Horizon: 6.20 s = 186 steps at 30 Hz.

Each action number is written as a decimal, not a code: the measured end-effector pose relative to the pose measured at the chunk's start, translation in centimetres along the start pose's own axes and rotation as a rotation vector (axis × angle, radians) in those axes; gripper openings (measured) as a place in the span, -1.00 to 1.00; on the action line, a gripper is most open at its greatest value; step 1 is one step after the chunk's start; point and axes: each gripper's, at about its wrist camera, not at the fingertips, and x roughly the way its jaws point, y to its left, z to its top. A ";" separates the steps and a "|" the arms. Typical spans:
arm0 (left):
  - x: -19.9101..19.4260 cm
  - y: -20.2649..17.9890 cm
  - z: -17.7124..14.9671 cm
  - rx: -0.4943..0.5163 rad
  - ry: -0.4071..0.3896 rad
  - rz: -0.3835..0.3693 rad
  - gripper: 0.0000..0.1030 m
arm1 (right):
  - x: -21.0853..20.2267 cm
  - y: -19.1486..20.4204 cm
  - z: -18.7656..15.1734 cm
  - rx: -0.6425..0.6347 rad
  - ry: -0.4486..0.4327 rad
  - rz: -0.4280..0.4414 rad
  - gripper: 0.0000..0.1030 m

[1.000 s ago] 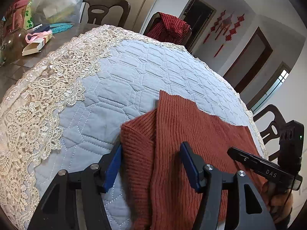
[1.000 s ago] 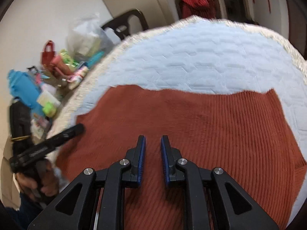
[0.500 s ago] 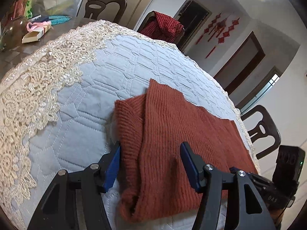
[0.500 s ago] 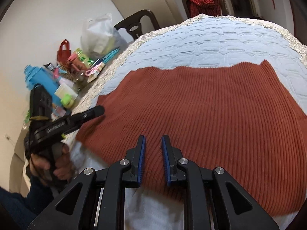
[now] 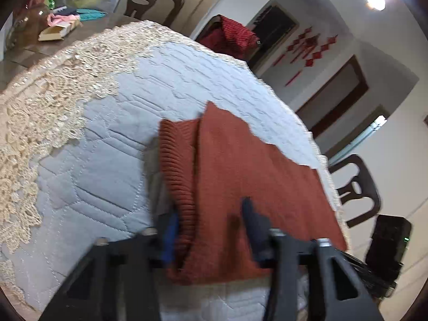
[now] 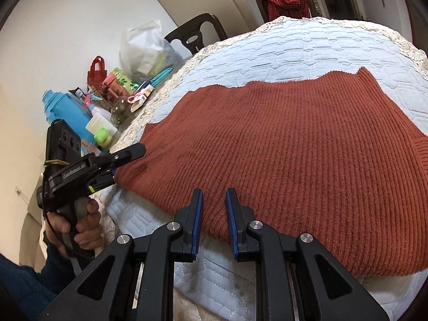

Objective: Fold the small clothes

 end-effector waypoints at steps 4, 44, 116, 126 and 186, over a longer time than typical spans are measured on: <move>-0.2 0.1 0.2 -0.010 0.000 -0.016 -0.58 | -0.2 0.1 -0.5 0.000 0.011 0.011 -0.66; 1.3 -13.4 1.6 0.329 0.022 -0.272 -0.33 | -9.7 -7.8 -0.5 0.273 -0.207 0.082 -0.14; 4.6 -18.2 -4.3 0.641 0.109 -0.238 -0.33 | -10.6 -8.6 -1.1 0.126 -0.107 -0.040 -0.57; 4.1 -17.6 -5.3 0.648 0.094 -0.211 -0.33 | -10.7 -9.4 -2.5 0.174 -0.137 -0.052 -0.92; 3.7 -15.7 -5.9 0.607 0.079 -0.156 -0.31 | -9.5 -8.2 -3.6 0.012 -0.127 -0.199 -1.00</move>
